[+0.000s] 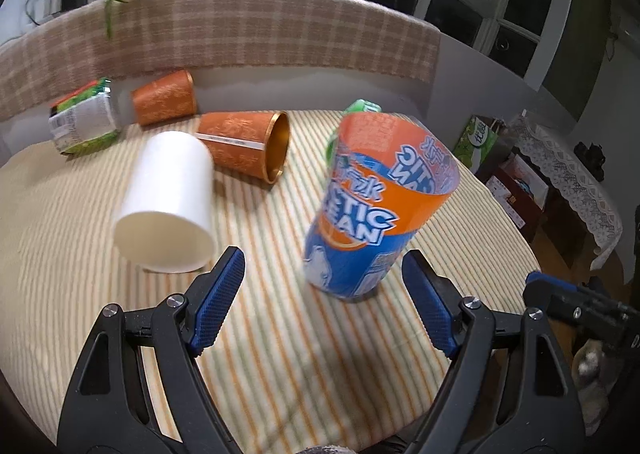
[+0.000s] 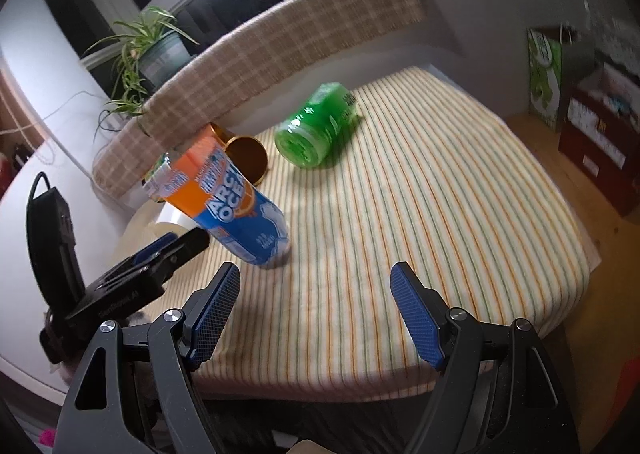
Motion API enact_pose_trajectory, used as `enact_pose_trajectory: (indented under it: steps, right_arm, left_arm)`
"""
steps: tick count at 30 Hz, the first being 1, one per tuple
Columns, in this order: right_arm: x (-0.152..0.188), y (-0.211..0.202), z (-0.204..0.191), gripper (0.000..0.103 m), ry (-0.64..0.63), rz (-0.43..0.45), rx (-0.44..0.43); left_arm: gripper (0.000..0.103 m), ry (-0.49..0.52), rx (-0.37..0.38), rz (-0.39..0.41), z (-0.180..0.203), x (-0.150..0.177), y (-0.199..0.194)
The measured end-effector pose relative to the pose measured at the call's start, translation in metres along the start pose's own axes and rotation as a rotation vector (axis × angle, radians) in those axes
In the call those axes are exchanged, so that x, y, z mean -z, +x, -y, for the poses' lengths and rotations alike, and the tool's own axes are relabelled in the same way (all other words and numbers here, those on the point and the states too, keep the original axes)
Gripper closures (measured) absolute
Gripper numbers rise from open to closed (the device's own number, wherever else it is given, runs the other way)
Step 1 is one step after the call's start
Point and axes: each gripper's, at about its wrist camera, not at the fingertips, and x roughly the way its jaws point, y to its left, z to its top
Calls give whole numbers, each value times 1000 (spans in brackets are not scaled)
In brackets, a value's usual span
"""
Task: Flip cup upright
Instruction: 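Lower the blue bottle upright onto the cloth and open the left gripper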
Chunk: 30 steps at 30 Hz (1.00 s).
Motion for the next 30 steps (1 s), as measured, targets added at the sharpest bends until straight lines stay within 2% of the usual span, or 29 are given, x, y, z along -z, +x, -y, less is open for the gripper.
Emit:
enact_pose_trajectory:
  steps: [6, 13, 15, 17, 19, 30]
  right_arm:
    - [-7, -12, -22, 25, -95, 103, 55]
    - [-12, -25, -52, 22, -220, 251, 138]
    - [-13, -28, -59, 22, -251, 296, 164]
    - [-14, -31, -63, 21, -270, 327, 181]
    - [-15, -32, -66, 21, -277, 348, 191]
    - [-13, -35, -75, 20, -282, 411, 235]
  left_arm:
    - [20, 3, -62, 102, -9, -2, -33]
    - [19, -7, -147, 269, -17, -7, -81]
    - [13, -6, -171, 316, -17, -7, -94]
    - [2, -10, -185, 358, -19, -8, -105]
    - [2, -10, -206, 405, -19, -8, -117]
    - [0, -1, -242, 465, -17, -8, -137]
